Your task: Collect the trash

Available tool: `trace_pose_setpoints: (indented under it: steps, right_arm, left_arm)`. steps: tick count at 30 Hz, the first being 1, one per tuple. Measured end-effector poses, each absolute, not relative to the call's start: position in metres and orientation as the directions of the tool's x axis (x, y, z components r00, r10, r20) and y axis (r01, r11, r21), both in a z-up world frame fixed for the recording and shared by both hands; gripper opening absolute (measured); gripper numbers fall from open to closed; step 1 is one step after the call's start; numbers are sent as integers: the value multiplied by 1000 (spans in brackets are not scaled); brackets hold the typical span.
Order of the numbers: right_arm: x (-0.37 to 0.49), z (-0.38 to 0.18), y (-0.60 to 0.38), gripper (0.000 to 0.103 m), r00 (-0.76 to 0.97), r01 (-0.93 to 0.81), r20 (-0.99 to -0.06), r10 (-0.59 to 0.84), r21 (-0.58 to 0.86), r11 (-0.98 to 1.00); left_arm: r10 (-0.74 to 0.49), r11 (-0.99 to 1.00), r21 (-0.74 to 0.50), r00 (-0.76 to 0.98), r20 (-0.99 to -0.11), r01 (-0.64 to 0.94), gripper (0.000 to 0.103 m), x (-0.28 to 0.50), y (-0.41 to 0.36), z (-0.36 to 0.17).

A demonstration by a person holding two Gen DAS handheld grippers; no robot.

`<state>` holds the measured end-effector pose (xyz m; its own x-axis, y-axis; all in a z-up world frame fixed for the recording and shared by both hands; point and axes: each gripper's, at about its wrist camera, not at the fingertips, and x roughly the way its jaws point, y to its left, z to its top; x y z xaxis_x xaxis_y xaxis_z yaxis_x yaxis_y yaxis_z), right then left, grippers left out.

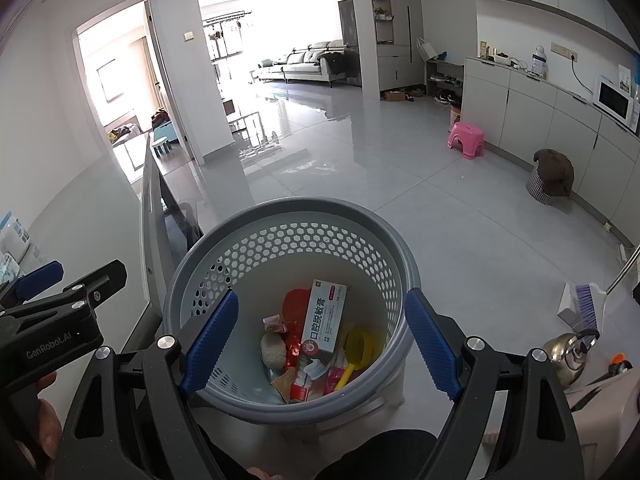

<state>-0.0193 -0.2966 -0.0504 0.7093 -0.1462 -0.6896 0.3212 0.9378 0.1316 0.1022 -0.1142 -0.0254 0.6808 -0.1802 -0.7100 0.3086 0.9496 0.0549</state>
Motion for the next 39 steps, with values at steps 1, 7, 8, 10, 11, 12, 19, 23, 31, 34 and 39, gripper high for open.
trace_pose_setpoints:
  steps: [1,7,8,10,11,12,19,23,31,34,39]
  right_arm:
    - [-19,-50,-296,81,710,322,-689,-146,132,938]
    - [-21,-51,-296,81,711,324,-687,-148,134,936]
    - [-22,-51,-296,81,711,324,-687,-147,135,936]
    - [-22,-51,-295,81,712,324,-687,-147,136,936]
    - [-22,-51,-295,81,712,325,-687,-149,134,936]
    - [-22,-51,-295,81,712,325,-687,-149,133,937]
    - [-23,-50,-295,81,712,322,-687,-148,131,938]
    - [-23,-50,-295,81,711,321,-687,-149,130,938]
    - [-24,-49,-294,81,712,319,-686,-149,128,939]
    - [-23,-49,-294,81,712,319,-686,-149,127,939]
    - [-24,-49,-293,81,713,319,-686,-149,127,939]
  left_arm:
    - [-185,948,51,677,-712,313,97,102,-115,-26]
    - [-178,948,63,680,-711,313,97,100,-117,-29]
    - [-178,948,63,681,-710,313,97,100,-117,-29]
    - [-177,947,65,682,-709,313,97,99,-117,-29]
    - [-177,948,65,683,-708,313,97,98,-117,-29]
    - [-177,948,65,683,-709,312,97,98,-117,-29]
    - [-174,950,64,684,-709,307,97,98,-118,-29]
    - [-172,951,61,682,-710,303,97,99,-116,-27]
    - [-173,953,55,684,-708,298,97,100,-113,-26]
    - [-177,954,46,681,-711,295,97,100,-111,-26]
    - [-179,957,33,677,-714,288,97,102,-108,-28]
